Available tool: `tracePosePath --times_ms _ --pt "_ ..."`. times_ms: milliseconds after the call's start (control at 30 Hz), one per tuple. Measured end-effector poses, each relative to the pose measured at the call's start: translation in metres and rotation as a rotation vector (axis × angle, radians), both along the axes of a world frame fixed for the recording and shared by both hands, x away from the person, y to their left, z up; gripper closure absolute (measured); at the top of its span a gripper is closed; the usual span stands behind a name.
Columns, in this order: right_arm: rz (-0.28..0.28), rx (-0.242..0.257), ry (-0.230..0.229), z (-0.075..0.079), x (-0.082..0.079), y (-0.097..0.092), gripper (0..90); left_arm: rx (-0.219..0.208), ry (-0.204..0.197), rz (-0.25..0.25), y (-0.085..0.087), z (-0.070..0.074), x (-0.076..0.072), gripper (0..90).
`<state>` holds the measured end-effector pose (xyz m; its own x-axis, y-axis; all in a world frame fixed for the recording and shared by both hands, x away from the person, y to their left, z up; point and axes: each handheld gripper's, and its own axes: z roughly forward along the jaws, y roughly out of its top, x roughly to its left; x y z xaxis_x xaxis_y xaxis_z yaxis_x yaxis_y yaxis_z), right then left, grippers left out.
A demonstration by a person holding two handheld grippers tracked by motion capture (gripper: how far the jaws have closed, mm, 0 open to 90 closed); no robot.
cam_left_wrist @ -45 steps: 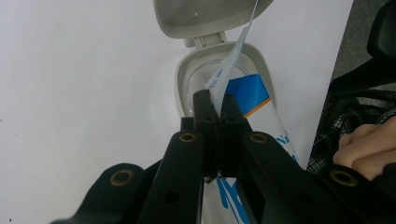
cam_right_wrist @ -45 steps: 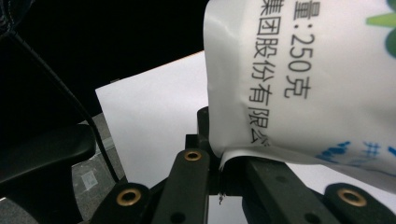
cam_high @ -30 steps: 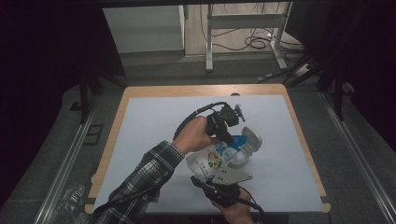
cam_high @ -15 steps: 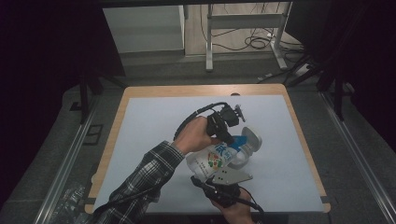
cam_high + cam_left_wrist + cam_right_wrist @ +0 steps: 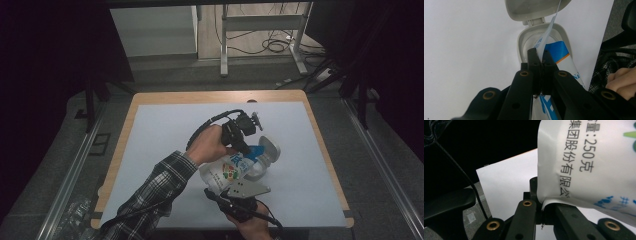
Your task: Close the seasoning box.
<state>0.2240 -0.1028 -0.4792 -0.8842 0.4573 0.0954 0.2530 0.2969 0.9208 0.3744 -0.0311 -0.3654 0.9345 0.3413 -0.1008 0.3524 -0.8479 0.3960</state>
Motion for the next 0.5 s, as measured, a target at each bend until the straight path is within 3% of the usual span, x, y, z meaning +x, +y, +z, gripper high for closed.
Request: tracePosePath --times_ms 500 --pt "0.003 0.002 -0.002 0.0007 0.0000 0.0005 88.8 0.008 0.007 0.001 -0.0009 0.0000 0.0005 89.4"
